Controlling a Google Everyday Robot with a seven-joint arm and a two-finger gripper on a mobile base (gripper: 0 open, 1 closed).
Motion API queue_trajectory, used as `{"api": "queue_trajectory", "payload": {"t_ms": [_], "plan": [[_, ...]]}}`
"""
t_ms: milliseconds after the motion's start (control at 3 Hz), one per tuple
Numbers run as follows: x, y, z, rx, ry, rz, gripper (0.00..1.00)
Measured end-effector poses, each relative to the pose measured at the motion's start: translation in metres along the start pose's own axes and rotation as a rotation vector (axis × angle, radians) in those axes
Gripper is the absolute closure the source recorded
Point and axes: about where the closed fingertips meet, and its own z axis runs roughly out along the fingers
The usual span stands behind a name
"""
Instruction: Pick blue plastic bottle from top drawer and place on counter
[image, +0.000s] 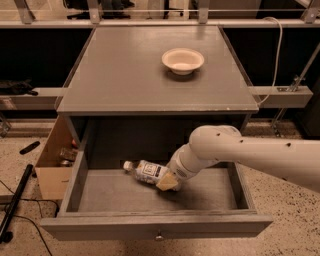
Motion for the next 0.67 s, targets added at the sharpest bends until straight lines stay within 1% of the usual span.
{"api": "queue_trajectory", "payload": {"t_ms": [333,667], "plan": [[0.000,0.013,-0.024,0.026,-0.012,-0.029,1.00],[-0.002,0.045,-0.092,0.096,-0.042,-0.102,1.00]]}}
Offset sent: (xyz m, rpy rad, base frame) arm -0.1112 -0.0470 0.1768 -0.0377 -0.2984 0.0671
